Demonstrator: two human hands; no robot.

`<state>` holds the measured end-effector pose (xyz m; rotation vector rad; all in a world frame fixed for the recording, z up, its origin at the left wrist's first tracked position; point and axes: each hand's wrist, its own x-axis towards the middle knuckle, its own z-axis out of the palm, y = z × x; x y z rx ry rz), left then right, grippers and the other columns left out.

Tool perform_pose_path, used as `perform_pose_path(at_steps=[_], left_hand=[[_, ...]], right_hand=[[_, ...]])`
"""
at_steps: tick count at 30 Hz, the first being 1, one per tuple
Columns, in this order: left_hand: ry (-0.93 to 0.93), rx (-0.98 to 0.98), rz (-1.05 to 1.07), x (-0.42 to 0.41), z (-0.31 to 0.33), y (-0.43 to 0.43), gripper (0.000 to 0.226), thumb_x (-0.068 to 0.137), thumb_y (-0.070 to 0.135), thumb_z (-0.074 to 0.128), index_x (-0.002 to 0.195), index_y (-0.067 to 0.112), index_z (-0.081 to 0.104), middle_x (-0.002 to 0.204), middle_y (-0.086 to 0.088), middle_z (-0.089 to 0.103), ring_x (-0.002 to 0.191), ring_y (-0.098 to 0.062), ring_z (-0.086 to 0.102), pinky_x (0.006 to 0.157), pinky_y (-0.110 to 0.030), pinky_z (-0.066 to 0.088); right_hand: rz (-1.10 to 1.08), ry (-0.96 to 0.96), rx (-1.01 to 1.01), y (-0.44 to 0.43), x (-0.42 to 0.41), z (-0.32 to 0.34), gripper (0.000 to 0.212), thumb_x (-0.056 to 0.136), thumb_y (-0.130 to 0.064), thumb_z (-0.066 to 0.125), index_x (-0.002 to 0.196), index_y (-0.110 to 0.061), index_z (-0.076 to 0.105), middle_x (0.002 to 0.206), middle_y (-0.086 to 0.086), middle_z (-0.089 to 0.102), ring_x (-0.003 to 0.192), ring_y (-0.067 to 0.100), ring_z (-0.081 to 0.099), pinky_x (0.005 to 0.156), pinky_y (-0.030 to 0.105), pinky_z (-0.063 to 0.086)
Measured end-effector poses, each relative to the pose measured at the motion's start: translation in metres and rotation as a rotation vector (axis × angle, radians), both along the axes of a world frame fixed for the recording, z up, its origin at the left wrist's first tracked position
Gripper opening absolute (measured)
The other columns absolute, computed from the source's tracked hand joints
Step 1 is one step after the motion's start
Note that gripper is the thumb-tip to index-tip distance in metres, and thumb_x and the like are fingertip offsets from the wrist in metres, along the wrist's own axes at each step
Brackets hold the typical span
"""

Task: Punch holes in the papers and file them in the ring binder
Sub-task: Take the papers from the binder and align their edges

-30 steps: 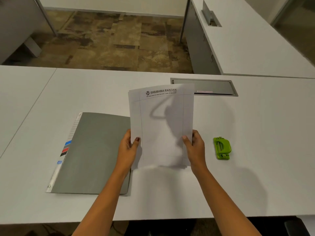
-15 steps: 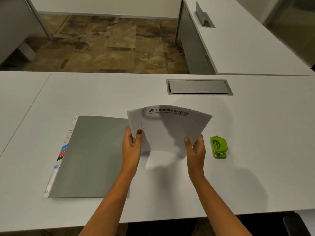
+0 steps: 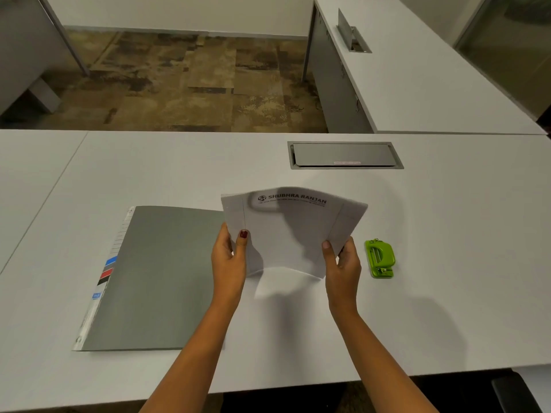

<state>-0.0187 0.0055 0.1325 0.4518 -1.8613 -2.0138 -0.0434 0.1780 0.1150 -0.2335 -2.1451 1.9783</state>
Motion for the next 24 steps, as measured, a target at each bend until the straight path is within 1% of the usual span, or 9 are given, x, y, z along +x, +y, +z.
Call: perform_pose_path(at_steps=[2,4,8,11,15,17,19,22,24], left_hand=[[0.007,0.010,0.026,0.001,0.000,0.001,0.028,0.096,0.018,0.048,0.123,0.015,0.054,0.109,0.004,0.066,0.099,-0.007,0.064,0.081,-0.019,0.051],[0.010,0.002,0.034,0.002,-0.001,0.002,0.023,0.096,0.018,0.050,0.116,0.025,0.055,0.107,0.006,0.066,0.096,-0.005,0.064,0.079,-0.017,0.052],[-0.047,0.002,0.024,0.003,-0.011,0.004,0.027,0.094,0.018,0.053,0.111,0.038,0.052,0.111,0.009,0.064,0.099,-0.004,0.063,0.083,-0.019,0.052],[-0.055,0.040,0.065,0.002,-0.014,0.006,0.026,0.094,0.014,0.053,0.112,0.032,0.056,0.108,0.008,0.066,0.095,-0.003,0.064,0.078,-0.017,0.052],[-0.025,0.155,0.168,-0.003,-0.008,0.007,0.026,0.094,0.012,0.054,0.118,0.018,0.057,0.106,0.006,0.067,0.093,-0.002,0.065,0.077,-0.015,0.052],[-0.013,0.235,0.208,-0.005,-0.006,0.007,0.026,0.093,0.011,0.054,0.118,0.017,0.057,0.106,0.004,0.067,0.094,-0.006,0.065,0.079,-0.017,0.052],[-0.010,0.328,0.229,-0.008,-0.005,0.008,0.025,0.093,0.011,0.055,0.117,0.015,0.058,0.106,-0.002,0.067,0.097,-0.015,0.064,0.086,-0.027,0.052],[-0.035,0.487,0.238,-0.010,-0.003,0.014,0.015,0.093,0.008,0.054,0.102,0.019,0.060,0.091,0.000,0.064,0.088,-0.016,0.061,0.088,-0.037,0.050],[-0.070,0.571,0.233,-0.007,-0.002,0.019,0.014,0.093,0.008,0.053,0.093,0.021,0.059,0.084,0.002,0.061,0.082,-0.014,0.059,0.084,-0.037,0.049]], right_hand=[[-0.022,0.003,0.001,-0.001,0.000,0.001,0.024,0.091,-0.016,0.057,0.115,-0.019,0.052,0.108,0.001,0.063,0.098,0.010,0.059,0.080,0.007,0.049],[-0.034,-0.003,0.008,-0.001,0.001,-0.001,0.026,0.091,-0.016,0.057,0.117,-0.014,0.052,0.109,0.004,0.063,0.096,0.014,0.059,0.079,0.007,0.049],[0.011,-0.057,0.043,0.001,0.002,-0.014,0.028,0.089,-0.014,0.060,0.113,-0.023,0.051,0.111,0.002,0.062,0.100,0.013,0.059,0.079,0.007,0.049],[-0.007,-0.116,0.107,0.005,0.004,-0.024,0.029,0.087,-0.012,0.063,0.113,-0.018,0.051,0.114,0.003,0.061,0.107,0.017,0.057,0.085,0.016,0.044],[-0.138,-0.229,0.072,0.013,0.006,-0.038,0.055,0.080,-0.015,0.071,0.128,-0.017,0.043,0.132,0.003,0.049,0.122,0.016,0.044,0.100,0.029,0.038],[-0.165,-0.311,-0.028,0.014,0.010,-0.042,0.066,0.079,-0.019,0.073,0.134,-0.019,0.036,0.139,0.002,0.042,0.129,0.018,0.039,0.102,0.032,0.036],[-0.091,-0.402,-0.207,0.012,0.014,-0.044,0.069,0.079,-0.020,0.073,0.135,-0.022,0.034,0.138,-0.001,0.042,0.130,0.017,0.038,0.102,0.032,0.033],[0.080,-0.481,-0.500,0.008,0.018,-0.043,0.080,0.066,-0.036,0.079,0.133,-0.019,0.038,0.129,0.002,0.054,0.120,0.019,0.051,0.106,0.037,0.033],[0.146,-0.439,-0.641,0.008,0.015,-0.040,0.065,0.079,-0.026,0.071,0.135,-0.014,0.041,0.115,-0.001,0.063,0.108,0.016,0.060,0.105,0.038,0.038]])
